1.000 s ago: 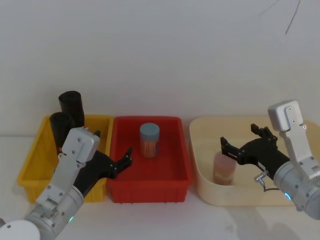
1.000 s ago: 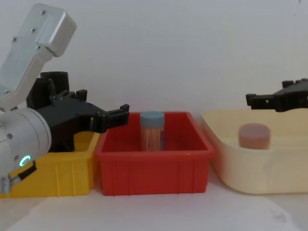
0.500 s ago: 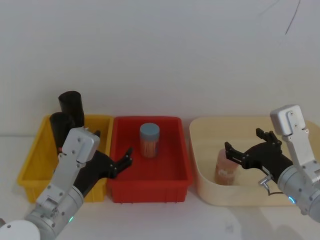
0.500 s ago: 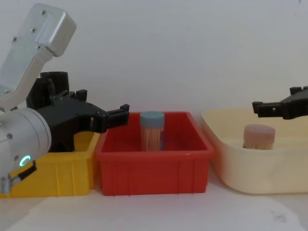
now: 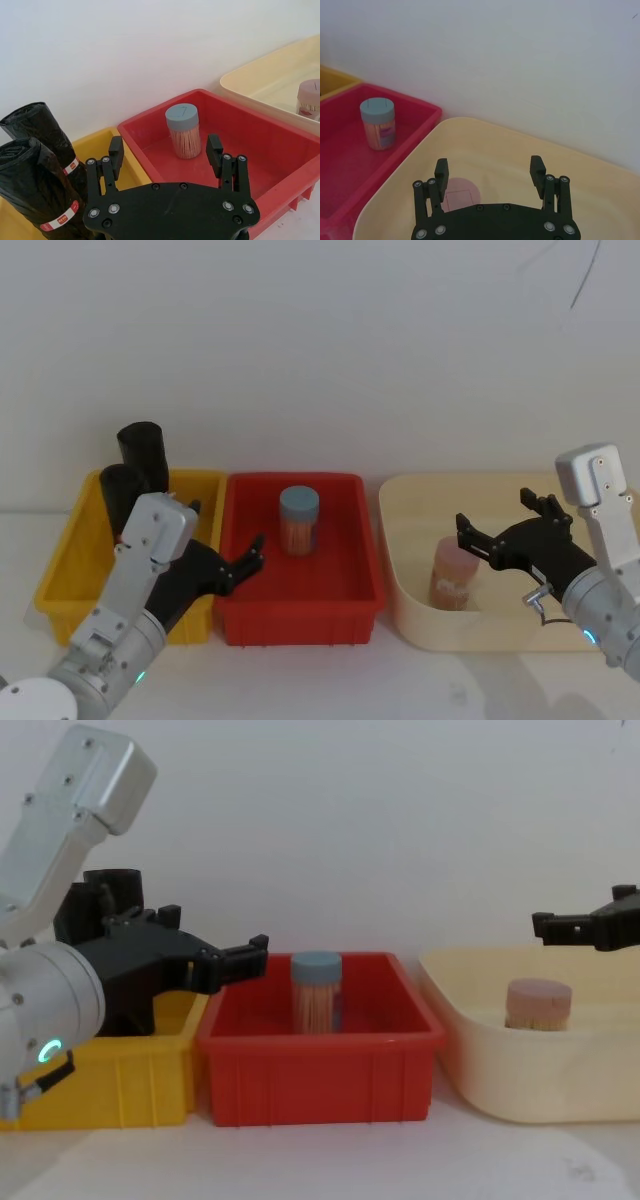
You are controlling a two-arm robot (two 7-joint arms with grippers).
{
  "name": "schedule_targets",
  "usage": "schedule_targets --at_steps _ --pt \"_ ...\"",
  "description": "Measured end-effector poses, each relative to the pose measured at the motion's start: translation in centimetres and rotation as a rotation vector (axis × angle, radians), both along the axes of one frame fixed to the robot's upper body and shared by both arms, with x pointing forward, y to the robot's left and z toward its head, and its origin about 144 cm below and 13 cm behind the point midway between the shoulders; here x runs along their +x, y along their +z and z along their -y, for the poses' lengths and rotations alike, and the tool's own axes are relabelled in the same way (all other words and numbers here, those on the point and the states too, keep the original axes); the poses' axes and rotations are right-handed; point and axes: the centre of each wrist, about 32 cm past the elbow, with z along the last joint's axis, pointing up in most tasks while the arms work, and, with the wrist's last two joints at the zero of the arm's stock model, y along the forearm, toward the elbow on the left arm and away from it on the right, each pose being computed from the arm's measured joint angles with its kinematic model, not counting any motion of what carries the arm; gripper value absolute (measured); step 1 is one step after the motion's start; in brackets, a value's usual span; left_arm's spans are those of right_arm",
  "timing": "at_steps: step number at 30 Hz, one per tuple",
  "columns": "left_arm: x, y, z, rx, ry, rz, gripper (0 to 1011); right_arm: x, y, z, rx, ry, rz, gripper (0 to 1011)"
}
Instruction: Pick up the garbage bag with the one hand and transfer it to the other hand.
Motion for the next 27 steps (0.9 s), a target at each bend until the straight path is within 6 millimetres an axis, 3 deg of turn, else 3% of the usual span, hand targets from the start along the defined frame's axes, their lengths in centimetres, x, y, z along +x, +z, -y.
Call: schedule_targets --at_steps 13,27 --pt "-0.3 1.8 -1.4 -0.045 0.012 -0.037 1001 -0.2 0.1 0.1 0.015 -0.004 0.012 999" --pt "-2.4 4.8 -3.7 -0.126 0.016 -0.098 1001 -0.2 0.2 0.1 0.02 -0.006 0.017 1000"
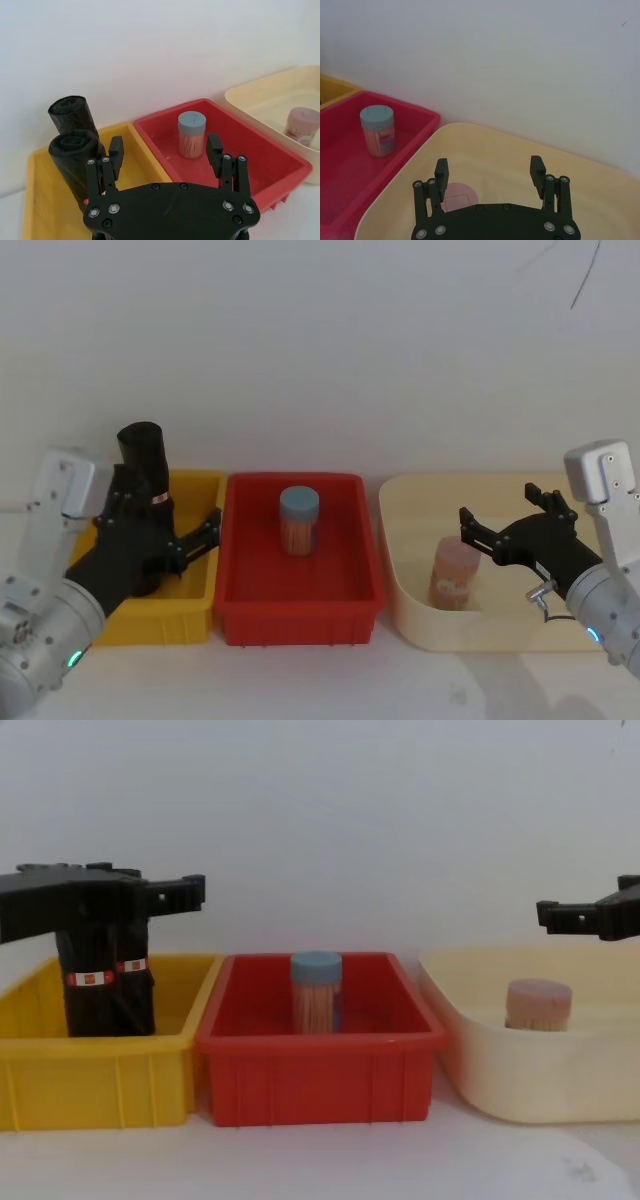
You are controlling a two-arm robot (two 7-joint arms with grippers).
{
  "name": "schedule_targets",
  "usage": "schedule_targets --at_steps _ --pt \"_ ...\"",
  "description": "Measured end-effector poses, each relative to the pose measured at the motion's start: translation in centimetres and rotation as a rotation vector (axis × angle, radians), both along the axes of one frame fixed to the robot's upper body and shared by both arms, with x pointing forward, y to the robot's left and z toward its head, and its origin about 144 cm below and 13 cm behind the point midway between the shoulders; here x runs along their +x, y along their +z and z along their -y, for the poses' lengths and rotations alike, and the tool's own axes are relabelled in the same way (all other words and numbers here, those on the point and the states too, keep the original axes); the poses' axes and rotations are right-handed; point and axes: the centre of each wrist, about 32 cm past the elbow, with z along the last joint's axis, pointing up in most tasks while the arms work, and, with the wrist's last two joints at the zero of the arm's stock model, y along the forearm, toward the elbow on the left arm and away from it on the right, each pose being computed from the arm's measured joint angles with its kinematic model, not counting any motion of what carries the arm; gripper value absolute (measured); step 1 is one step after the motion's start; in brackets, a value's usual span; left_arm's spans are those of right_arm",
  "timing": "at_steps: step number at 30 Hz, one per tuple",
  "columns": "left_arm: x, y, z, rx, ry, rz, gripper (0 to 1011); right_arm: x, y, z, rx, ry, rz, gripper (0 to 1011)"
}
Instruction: Pick up the garbage bag with the one hand and transfer it to the other hand.
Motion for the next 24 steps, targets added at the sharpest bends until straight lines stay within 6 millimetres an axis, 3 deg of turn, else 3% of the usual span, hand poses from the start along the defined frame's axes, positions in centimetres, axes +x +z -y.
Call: schedule_targets --at_steps 24 --pt "-3.8 0.2 -2.9 0.046 0.127 -0.082 1001 0.0 0.0 0.0 0.002 0.0 0.002 1000"
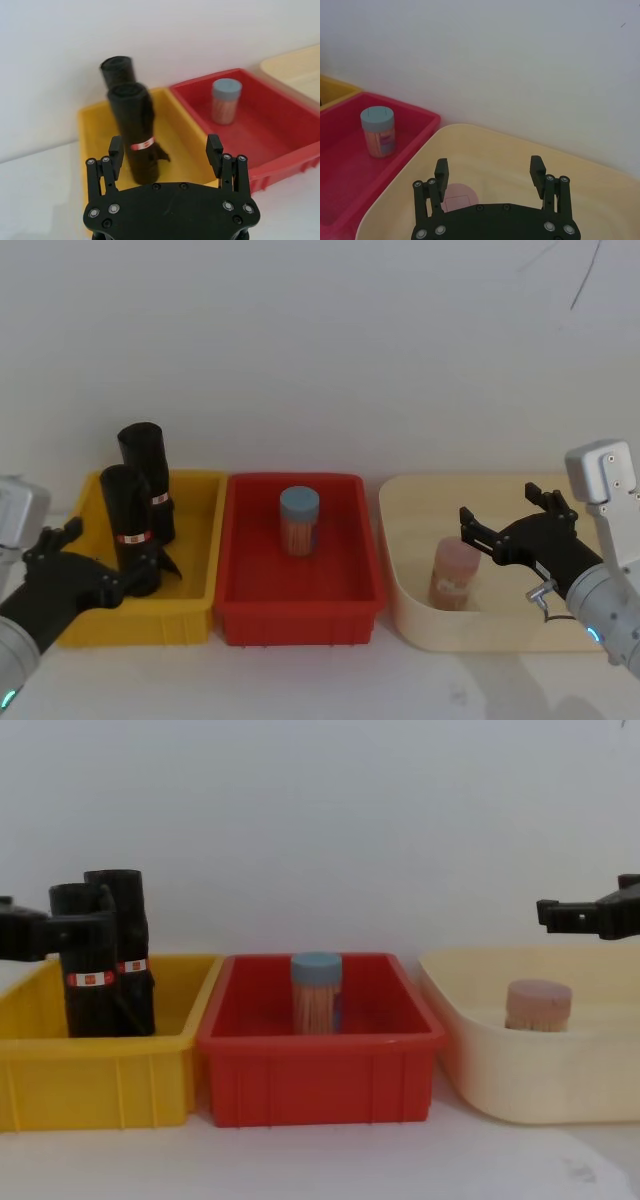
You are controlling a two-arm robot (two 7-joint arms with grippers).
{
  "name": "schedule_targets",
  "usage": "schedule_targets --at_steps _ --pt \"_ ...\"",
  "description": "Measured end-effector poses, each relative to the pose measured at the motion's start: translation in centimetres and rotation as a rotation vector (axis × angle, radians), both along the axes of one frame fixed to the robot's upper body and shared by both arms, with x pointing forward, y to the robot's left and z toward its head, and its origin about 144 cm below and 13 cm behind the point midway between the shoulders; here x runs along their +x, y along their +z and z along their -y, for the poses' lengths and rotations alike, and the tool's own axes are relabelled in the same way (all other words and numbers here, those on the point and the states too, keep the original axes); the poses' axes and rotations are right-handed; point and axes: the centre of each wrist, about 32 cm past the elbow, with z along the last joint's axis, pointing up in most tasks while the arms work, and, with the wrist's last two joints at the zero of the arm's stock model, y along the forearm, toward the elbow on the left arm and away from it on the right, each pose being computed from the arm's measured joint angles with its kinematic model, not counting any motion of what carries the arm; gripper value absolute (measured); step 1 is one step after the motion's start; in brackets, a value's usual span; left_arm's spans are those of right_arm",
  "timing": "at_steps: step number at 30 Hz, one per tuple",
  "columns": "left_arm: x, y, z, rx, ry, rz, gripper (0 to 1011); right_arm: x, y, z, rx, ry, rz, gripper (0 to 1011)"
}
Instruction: Pick up the garbage bag with the one hand and transfer it to the other hand.
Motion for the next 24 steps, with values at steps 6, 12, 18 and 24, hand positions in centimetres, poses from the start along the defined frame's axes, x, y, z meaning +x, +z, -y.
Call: schedule_targets --at_steps 6,12,18,24 --pt "0.0 -0.2 -0.7 0.008 0.054 -0.001 1001 0.0 0.0 0.0 0.0 0.0 0.0 1000" --pt "0.5 -0.7 -1.7 0.007 0.106 -0.01 1001 0.0 0.0 0.0 0.0 0.0 0.0 1000" --pt "1.6 -1.3 -2.7 0.0 0.134 -0.022 1001 0.0 0.0 0.0 0.0 0.0 0.0 1000" --pt "2.7 -1.7 -3.3 -0.006 0.129 -0.033 1001 0.0 0.0 0.0 0.0 0.0 0.0 1000"
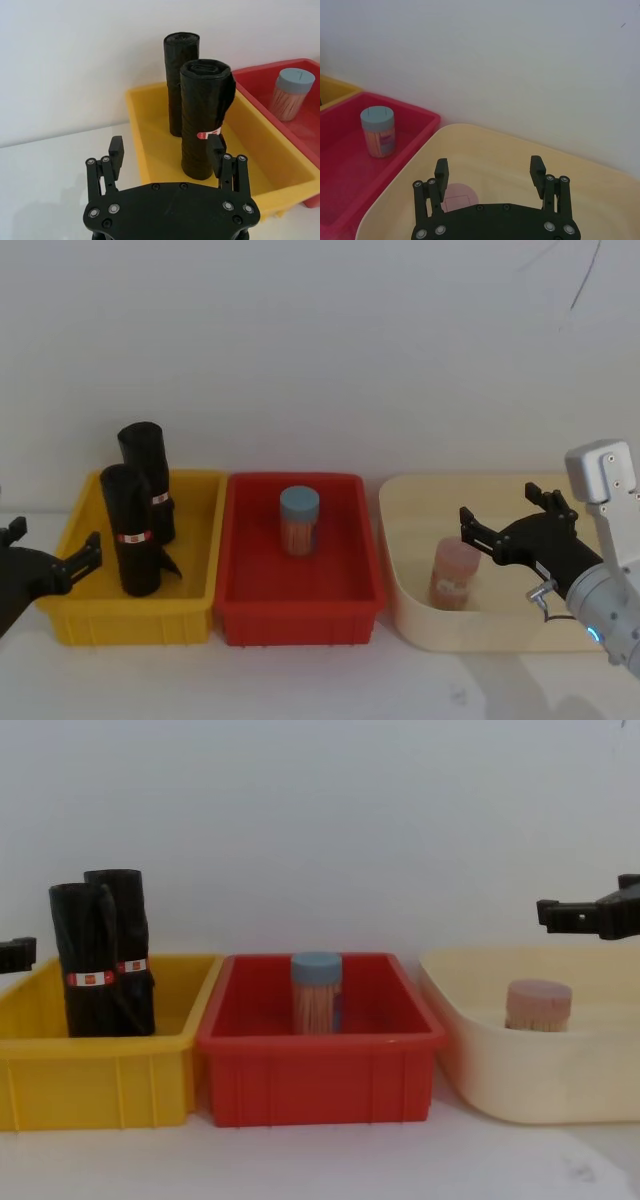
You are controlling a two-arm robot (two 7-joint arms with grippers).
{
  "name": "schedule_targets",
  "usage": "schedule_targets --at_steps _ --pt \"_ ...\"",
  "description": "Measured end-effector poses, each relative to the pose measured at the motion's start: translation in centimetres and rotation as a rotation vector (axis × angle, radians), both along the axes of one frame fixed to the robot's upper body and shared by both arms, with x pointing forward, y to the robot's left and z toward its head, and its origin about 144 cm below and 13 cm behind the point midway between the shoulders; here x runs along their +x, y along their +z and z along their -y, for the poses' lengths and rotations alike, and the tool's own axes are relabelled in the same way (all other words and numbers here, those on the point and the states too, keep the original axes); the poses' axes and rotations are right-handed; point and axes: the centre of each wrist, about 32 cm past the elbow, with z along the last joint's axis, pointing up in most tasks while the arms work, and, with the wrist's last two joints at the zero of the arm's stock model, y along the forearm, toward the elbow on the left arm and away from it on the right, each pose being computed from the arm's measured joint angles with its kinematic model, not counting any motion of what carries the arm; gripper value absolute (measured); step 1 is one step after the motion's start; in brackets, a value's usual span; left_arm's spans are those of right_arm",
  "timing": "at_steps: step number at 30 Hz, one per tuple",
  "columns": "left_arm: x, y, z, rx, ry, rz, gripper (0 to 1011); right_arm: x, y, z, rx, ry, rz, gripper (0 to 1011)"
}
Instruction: Pick up the garbage bag with the one hand and transfer it to the other hand.
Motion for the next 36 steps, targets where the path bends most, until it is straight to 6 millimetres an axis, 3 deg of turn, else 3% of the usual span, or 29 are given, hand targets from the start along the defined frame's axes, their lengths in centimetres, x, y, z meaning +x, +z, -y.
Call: schedule_targets --at_steps 18,36 --pt "4.9 -1.1 -1.3 -0.038 -0.146 -0.058 1001 0.0 0.0 0.0 0.0 0.0 0.0 1000" --pt "8.6 -1.2 -0.8 -0.054 -0.288 -0.106 1001 0.0 0.0 0.0 0.0 0.0 0.0 1000"
